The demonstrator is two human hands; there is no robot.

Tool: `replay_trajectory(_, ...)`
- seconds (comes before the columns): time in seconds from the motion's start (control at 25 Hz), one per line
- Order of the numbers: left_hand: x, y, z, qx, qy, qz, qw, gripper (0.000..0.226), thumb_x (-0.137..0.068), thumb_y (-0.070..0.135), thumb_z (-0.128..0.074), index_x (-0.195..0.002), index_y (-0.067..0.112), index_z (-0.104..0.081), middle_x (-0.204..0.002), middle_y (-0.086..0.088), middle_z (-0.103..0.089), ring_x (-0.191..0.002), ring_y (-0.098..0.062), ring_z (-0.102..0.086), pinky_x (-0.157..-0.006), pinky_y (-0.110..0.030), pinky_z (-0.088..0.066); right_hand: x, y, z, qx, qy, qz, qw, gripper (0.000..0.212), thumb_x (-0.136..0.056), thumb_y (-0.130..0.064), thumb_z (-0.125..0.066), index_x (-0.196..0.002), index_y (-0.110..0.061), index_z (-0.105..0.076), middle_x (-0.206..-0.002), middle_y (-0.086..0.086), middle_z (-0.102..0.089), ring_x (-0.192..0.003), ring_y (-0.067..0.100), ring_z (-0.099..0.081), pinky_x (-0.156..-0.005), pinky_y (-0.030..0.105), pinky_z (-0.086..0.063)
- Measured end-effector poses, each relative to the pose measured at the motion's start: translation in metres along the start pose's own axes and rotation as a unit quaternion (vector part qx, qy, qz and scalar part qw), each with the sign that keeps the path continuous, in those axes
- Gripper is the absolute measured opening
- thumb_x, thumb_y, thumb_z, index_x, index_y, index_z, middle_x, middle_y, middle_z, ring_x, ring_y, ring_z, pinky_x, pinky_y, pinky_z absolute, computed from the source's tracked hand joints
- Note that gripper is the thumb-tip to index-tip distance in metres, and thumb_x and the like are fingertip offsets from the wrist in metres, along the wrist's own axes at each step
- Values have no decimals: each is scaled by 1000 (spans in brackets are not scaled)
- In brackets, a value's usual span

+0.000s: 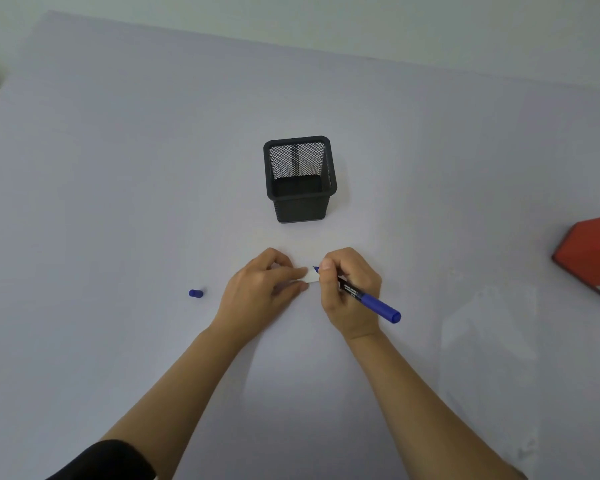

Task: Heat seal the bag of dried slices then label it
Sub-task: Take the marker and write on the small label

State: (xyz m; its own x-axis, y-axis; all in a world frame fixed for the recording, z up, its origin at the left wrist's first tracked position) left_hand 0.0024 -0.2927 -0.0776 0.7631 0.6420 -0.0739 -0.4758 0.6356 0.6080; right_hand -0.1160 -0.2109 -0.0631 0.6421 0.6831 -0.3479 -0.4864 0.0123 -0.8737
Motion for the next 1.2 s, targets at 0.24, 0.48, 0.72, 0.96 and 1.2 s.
replay_trajectory(0.24,4,12,1,-106,45,-88,989,21,-86,31,-61,-94,18,-75,-84,-1,-67,-62,-20,-62,-47,-29,-49,-1,2,-1,-5,1,2,1000,29,-86,-13,-45,-61,0,-52,-57,12,-54,-55,16,-46,-54,11,-39)
replay_trajectory(0.48,-1,20,8,-125,43,-87,987,23,-88,26,-53,-75,14,-68,-73,0,-64,-57,-20,-58,-44,-25,-42,1,-2,-1,-7,0,20,1000,25,-87,-10,-44,-64,-3,-50,-57,11,-53,-54,14,-44,-52,17,-40)
replay_trajectory(0.72,-2,12,6,-73,51,-15,996,31,-88,32,-49,-95,9,-69,-80,-5,-62,-60,-18,-57,-51,-25,-46,0,1,-7,-10,-37,0,999,27,-87,-13,-45,-64,-2,-51,-56,12,-53,-54,17,-44,-51,19,-41)
replay_trajectory(0.96,22,6,2,9,132,22,991,21,-87,22,-61,-99,9,-72,-82,-4,-64,-67,-13,-56,-58,-23,-46,0,8,-7,-1,-51,-41,998,34,-86,-17,-45,-59,3,-49,-54,11,-50,-57,17,-43,-54,3,-32)
replay_trajectory(1.2,18,7,-2,-30,132,25,991,22,-87,29,-61,-100,17,-75,-87,-3,-63,-61,-12,-52,-58,-19,-41,-1,9,-7,-15,-51,-57,997,37,-88,-19,-45,-60,4,-48,-53,12,-49,-57,18,-42,-55,0,-32)
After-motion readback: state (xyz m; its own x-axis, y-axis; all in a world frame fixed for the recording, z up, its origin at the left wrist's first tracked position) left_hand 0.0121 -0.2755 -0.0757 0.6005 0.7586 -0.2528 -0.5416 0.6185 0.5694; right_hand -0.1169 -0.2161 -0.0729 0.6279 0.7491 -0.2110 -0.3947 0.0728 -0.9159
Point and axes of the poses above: each hand's wrist, its own x-axis away from the middle knuckle, its own z-axis out of the back of the hand, y = z × x, the point moved 9 cm from there along -x, towards the middle knuckle
